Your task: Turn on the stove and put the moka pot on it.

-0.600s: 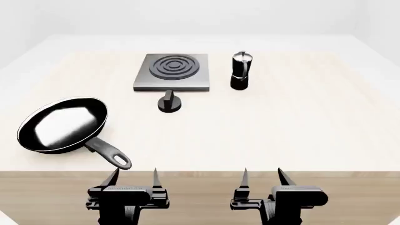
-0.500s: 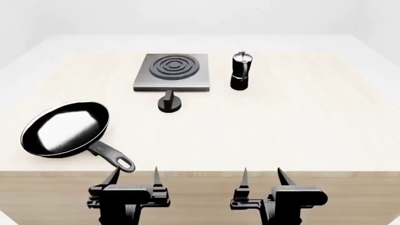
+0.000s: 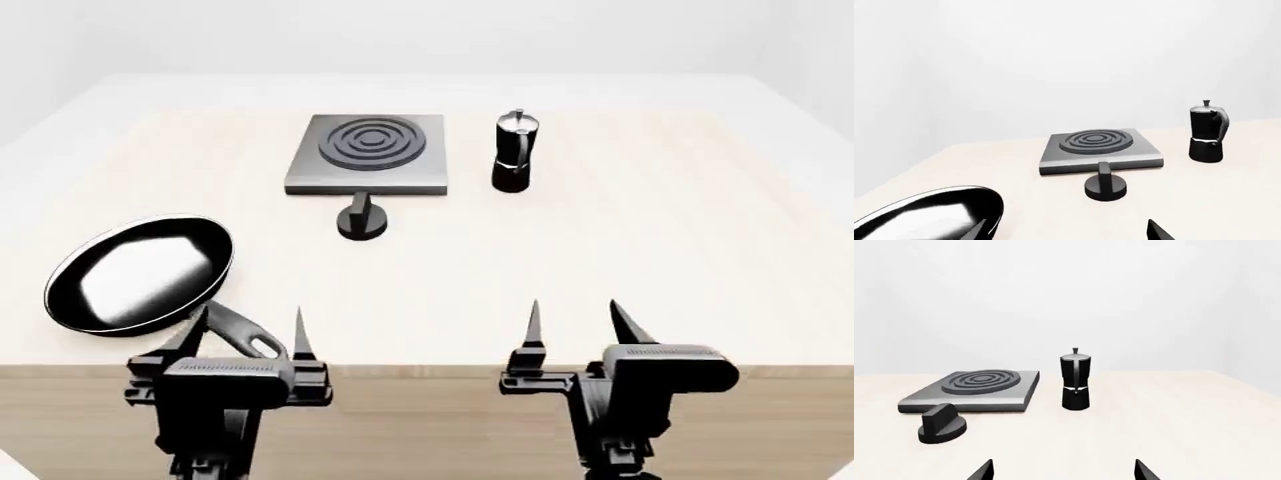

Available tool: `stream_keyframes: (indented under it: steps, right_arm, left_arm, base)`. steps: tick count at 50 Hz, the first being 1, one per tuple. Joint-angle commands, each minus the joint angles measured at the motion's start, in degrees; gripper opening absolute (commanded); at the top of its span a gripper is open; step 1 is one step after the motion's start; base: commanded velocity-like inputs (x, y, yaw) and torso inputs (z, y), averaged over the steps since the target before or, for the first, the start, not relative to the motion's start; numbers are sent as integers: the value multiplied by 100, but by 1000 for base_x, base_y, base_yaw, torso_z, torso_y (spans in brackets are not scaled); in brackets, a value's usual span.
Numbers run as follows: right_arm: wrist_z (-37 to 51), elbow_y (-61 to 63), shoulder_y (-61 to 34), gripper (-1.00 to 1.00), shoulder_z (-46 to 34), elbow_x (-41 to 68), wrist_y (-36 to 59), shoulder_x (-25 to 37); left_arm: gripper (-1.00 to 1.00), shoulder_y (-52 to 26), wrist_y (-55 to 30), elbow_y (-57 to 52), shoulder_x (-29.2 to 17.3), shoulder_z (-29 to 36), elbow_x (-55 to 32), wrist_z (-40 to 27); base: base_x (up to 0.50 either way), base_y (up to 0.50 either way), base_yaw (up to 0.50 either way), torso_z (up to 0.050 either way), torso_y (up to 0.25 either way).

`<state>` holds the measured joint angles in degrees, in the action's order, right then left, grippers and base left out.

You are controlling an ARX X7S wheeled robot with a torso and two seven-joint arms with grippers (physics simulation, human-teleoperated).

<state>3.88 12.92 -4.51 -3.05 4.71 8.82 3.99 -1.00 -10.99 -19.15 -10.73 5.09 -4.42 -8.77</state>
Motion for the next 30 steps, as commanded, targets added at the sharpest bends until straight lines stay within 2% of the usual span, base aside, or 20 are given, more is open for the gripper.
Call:
stream_keyframes:
  steps: [1,3,4,6,7,8,9,11,13,16,18,21,23,30]
  right_arm:
    - [179,1806,-629,100,83,293,1304,268]
    - [190,2052,-707,100,112,356,1495,320]
    - [222,2561,-815,100,297,582,1765,334]
    - [205,2674,-743,100,366,721,1709,309]
    - [286,3039,-930,100,413,855,2183,350]
    - [268,3042,-817,100,436,866,1964,316]
    - [317,3245,-920,100,508,998,2199,321]
    - [313,3303,-822,100,501,987,2075,335]
    - [338,3402,-831,100,559,1074,2124,341]
    - [350,3411,-809,100,608,1128,2064,350]
    - [365,3397,-799,100,631,1164,2042,348]
    - [401,3467,-820,100,648,1228,2079,356]
    - [425,3514,-823,100,646,1246,2083,368]
    - [490,3567,-839,100,650,1308,2098,411]
  left_arm:
    - [100,-314,-1449,-2297,-580,-229,111,-163]
    - [100,-352,-1624,-2562,-650,-261,146,-174]
    - [100,-380,-1930,-3188,-780,-334,159,-142]
    - [100,-447,-2171,-3550,-823,-392,123,-136]
    - [100,-495,-2352,-3791,-866,-392,130,-129]
    - [100,-503,-2453,-3946,-892,-381,154,-144]
    - [100,-543,-2528,-4042,-912,-380,135,-158]
    - [100,-534,-2500,-4083,-1073,-312,38,-317]
    - [100,-551,-2310,-4084,-1728,-49,-418,-1043]
    - [100,-987,-1624,-4084,-3727,978,-1982,-3439]
    - [100,-1419,-1284,-4082,-4390,1643,-2424,-4247]
    - [100,-1721,-1080,-4078,-4713,2133,-2561,-4666]
    - [100,-1723,-952,-4067,-4822,2201,-2542,-4764]
    - [100,-2134,-630,-4077,-5269,2734,-2742,-5235]
  base:
    - [0,0,0,0,0]
    - [0,0,0,0,0]
    - [0,0,0,0,0]
    - [0,0,0,0,0]
    - [0,0,0,0,0]
    - [0,0,0,0,0]
    - [0,0,0,0,0]
    - [0,0,0,0,0]
    - [0,0,0,0,0]
    - [0,0,0,0,0]
    - [0,0,0,0,0]
    - [0,0,0,0,0]
    - [0,0,0,9,0]
    - [0,0,0,48,54]
